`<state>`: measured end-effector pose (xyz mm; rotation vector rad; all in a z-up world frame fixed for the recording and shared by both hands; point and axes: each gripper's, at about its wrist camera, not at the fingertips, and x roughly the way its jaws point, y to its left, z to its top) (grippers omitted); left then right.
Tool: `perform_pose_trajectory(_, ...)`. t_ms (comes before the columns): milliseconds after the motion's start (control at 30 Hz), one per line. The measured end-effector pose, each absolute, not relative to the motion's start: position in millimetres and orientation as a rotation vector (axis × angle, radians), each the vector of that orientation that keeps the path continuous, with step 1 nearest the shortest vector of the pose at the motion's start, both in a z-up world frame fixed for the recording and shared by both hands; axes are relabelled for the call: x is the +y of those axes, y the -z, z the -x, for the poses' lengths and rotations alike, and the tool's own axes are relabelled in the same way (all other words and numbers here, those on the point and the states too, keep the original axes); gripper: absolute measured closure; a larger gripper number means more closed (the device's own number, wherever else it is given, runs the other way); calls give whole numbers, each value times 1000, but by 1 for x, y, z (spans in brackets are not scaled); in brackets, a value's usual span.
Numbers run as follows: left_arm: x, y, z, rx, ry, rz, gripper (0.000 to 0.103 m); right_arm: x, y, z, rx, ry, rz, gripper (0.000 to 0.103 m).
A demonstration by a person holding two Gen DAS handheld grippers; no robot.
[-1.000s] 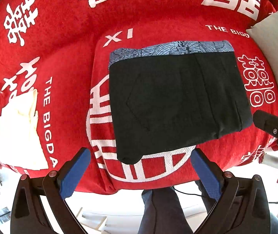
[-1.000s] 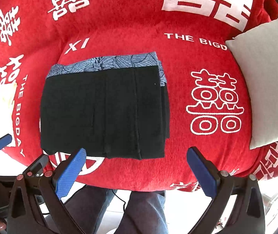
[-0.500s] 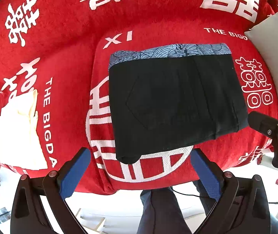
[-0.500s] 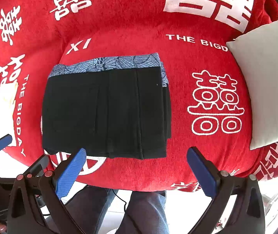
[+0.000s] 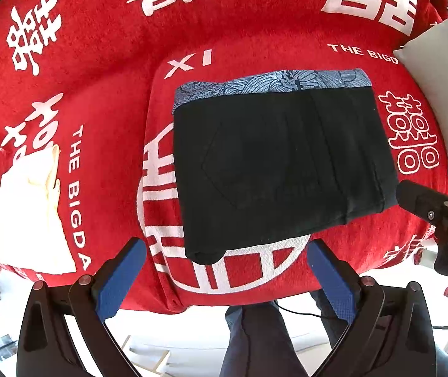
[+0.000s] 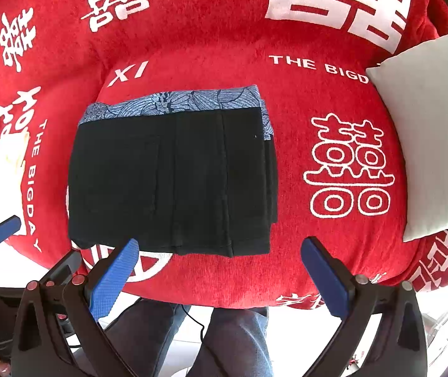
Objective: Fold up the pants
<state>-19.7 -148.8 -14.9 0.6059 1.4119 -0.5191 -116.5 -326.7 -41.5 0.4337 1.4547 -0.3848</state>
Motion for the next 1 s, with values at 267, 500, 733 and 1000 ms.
perform_pose_trajectory(267, -149, 16, 19, 1417, 518, -601, 0, -325, 43, 115, 1457, 381, -431, 0)
perform_pose_trajectory(500, -149, 17, 18, 1428, 518, -578, 0, -324, 44, 113, 1461, 374, -427, 0)
perform_pose_trajectory(733, -149, 16, 18, 1429, 529, -546, 0, -323, 45, 113, 1462, 374, -425, 0)
perform_pose_trajectory(1000, -148, 15, 17, 1429, 535, -531, 0, -327, 48, 115, 1465, 383, -443, 0)
